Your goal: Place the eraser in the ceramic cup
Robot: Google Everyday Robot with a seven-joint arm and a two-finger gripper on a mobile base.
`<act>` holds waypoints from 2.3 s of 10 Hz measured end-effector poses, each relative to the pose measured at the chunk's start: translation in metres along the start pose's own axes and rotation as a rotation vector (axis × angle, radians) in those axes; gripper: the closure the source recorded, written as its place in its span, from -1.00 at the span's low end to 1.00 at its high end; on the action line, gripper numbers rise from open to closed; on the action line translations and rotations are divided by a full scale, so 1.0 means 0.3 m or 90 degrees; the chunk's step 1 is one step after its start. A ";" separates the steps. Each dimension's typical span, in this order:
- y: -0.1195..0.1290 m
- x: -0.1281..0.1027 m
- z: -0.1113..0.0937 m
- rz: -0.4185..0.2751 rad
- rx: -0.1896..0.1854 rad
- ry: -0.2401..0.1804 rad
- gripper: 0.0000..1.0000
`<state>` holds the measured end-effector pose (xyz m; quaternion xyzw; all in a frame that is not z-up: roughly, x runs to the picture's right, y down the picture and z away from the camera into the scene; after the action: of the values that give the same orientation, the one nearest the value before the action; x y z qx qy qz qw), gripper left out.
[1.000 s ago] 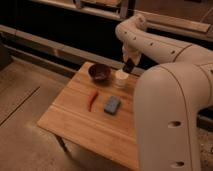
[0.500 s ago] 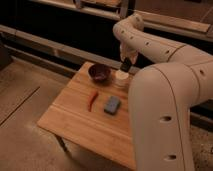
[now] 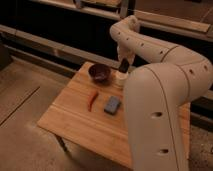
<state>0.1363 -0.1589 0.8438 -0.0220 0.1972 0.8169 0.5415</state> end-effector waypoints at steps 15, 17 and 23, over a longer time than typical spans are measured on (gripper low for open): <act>0.032 -0.015 0.097 -0.018 -0.004 0.026 1.00; 0.049 0.001 0.105 -0.029 -0.002 0.028 1.00; 0.042 0.024 0.141 -0.033 0.005 0.037 1.00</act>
<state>0.1297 -0.1422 0.8848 -0.0485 0.2153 0.8008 0.5568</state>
